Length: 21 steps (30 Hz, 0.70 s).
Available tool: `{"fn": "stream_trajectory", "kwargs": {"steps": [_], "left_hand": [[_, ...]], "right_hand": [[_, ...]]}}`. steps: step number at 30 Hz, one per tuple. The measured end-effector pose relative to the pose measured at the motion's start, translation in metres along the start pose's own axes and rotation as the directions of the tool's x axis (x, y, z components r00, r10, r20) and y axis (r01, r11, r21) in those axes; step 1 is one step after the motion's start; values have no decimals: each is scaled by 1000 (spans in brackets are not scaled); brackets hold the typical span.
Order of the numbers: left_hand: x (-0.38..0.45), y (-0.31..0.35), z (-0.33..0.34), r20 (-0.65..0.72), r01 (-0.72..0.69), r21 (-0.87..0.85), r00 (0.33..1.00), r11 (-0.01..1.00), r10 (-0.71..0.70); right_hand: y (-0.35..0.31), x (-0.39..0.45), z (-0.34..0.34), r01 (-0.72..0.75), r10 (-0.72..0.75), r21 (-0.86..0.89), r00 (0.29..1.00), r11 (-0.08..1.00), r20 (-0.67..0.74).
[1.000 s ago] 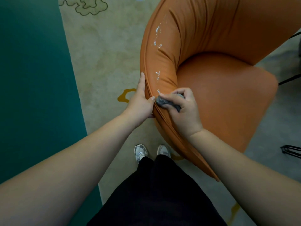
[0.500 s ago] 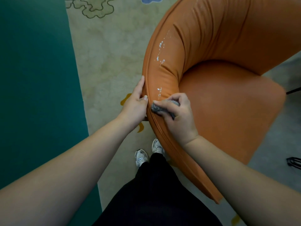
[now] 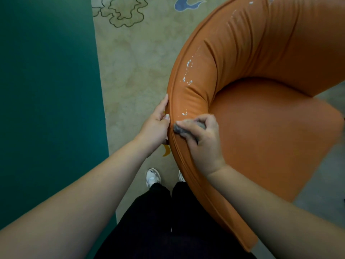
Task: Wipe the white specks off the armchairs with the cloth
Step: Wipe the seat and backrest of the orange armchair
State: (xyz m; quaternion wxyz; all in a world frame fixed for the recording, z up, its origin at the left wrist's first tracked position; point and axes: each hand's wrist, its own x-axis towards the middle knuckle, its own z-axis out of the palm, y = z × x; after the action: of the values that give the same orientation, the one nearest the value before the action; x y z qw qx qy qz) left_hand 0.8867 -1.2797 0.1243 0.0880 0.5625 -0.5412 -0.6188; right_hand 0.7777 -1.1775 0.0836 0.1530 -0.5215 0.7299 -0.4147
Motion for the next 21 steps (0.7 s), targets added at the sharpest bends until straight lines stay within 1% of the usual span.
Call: {"fn": "stream_trajectory", "kwargs": {"steps": [3,5,7,9,12,15,17,19,21], "left_hand": [[2,0,-2,26,6,4,1000,1000,-6],[4,1,-3,35,-3,13,999,1000,3],[8,1,-3,32,-15,33,999,999,14],[12,3,-4,38,-28,24,999,999,28],[21,6,-8,64,-51,20,997,999,49],[31,12,-14,87,-56,43,995,998,52],[37,16,-18,109,-65,57,992,996,59],[42,18,-19,133,-77,78,989,994,66],[46,21,-21,158,-68,83,986,994,55]], "right_hand": [[-3,-22,-7,-15,15,7,999,1000,39],[-1,-8,-4,-5,6,-18,999,1000,37],[0,19,5,14,-14,-32,1000,999,-3],[0,42,12,-9,7,-27,999,1000,-53],[-4,39,13,-44,42,-18,995,999,-87],[-8,8,6,-63,62,-13,997,998,-43],[-8,6,5,-74,73,-22,997,997,-21],[-7,27,11,-85,83,-28,995,996,-59],[-7,56,19,-123,120,-21,984,992,-131]]}}
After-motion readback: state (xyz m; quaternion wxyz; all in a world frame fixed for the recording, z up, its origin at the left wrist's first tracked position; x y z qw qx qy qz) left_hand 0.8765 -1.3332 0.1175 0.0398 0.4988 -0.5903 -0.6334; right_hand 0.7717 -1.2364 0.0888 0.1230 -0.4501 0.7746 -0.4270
